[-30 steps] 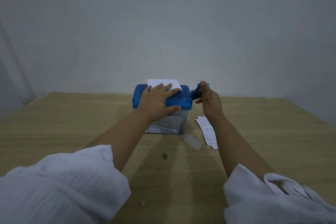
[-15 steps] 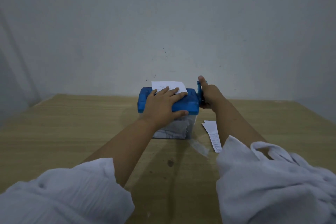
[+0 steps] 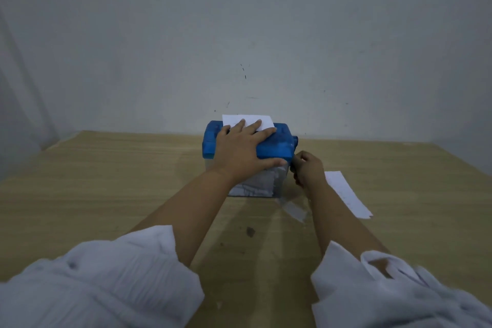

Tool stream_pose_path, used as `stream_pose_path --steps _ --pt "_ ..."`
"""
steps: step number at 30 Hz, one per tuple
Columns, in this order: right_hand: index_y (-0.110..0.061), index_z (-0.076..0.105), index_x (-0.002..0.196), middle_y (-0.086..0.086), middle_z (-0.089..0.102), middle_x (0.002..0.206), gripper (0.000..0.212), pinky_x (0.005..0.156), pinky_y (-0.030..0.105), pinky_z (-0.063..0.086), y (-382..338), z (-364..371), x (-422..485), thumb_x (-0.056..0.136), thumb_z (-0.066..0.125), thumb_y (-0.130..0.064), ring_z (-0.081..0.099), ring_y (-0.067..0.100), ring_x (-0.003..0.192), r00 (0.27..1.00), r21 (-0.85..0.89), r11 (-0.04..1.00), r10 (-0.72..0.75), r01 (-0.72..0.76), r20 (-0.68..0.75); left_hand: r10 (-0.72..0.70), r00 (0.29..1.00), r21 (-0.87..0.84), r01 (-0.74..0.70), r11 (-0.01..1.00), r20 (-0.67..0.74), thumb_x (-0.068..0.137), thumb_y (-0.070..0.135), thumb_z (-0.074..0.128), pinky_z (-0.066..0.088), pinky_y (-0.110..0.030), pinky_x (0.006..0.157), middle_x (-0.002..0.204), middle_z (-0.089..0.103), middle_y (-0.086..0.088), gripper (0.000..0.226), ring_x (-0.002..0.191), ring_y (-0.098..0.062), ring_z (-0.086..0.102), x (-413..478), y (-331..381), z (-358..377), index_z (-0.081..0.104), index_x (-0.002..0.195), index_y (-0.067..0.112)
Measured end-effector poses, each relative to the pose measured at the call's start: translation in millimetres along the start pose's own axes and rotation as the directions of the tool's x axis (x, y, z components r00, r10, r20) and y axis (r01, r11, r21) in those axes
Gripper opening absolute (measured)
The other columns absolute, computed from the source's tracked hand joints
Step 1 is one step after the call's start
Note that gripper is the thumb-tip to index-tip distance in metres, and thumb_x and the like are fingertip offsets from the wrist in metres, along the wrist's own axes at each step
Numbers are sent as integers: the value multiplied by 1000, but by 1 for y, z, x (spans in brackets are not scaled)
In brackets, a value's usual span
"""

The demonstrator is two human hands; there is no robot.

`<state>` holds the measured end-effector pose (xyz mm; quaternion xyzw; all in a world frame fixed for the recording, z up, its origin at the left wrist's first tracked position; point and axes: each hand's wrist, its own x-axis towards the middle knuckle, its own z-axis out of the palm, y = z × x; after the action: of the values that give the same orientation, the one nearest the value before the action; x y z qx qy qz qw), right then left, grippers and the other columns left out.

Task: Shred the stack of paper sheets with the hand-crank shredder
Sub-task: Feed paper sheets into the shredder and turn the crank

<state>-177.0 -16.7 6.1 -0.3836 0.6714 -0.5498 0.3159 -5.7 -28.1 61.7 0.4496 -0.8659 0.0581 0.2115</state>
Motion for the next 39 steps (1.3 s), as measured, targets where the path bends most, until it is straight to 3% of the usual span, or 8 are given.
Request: stream_pose_path --steps 11,16,20,23,27,31,36,39 --pt "-15 41 59 3 44 58 34 59 29 31 14 3 -40 89 54 -20 39 16 58 955 81 985 -129 155 -267 -103 992 2 103 995 73 80 72 44 11 -44 114 157 19 6 72 144 -28 14 3 12 -4 23 144 47" --pt "-15 37 58 1 41 58 38 61 31 33 0 -1 -55 92 51 -22 40 16 60 921 147 967 -145 210 -362 -83 995 7 83 997 63 81 71 45 12 -46 113 156 21 5 69 144 -28 15 2 13 -5 27 143 45" --pt "-12 49 64 3 50 62 35 54 27 36 -36 -5 -53 95 48 -27 44 14 55 898 267 912 -189 310 -398 -51 997 5 51 999 59 82 69 46 11 -46 113 155 23 8 68 143 -28 17 1 11 -5 28 143 44" --pt "-10 48 73 4 53 68 28 48 25 35 -71 -12 -42 96 49 -26 44 12 52 929 323 908 -153 267 -337 -21 999 4 21 1000 46 83 67 47 12 -45 113 155 24 10 67 143 -27 18 -1 9 -4 29 143 43" --pt "-7 47 75 3 37 57 31 38 21 24 -94 -23 -33 96 52 -30 26 10 38 992 438 894 -48 94 -115 -12 999 14 12 1000 37 83 68 46 12 -44 113 154 25 10 67 143 -26 19 0 7 -4 28 143 43" --pt "-9 50 86 -2 36 57 37 44 20 26 -74 -27 -36 94 48 -45 28 8 45 971 473 850 -233 230 -55 -11 1000 23 10 1000 27 83 69 45 12 -44 114 155 24 10 67 143 -26 18 0 7 -3 28 143 43" --pt "-16 57 93 -7 53 81 23 62 22 42 -41 -26 -35 94 51 -39 49 8 70 887 112 880 -457 462 -68 -10 1000 18 10 1000 4 83 70 44 12 -44 114 154 26 9 67 143 -25 19 -1 6 -1 28 143 44" --pt "-12 61 96 -3 60 88 29 63 17 46 -39 -25 -29 98 42 -35 55 10 79 866 22 865 -500 501 -21 -3 1000 15 3 1000 0 83 70 43 12 -44 114 154 26 10 66 143 -24 19 -1 7 1 28 143 44"
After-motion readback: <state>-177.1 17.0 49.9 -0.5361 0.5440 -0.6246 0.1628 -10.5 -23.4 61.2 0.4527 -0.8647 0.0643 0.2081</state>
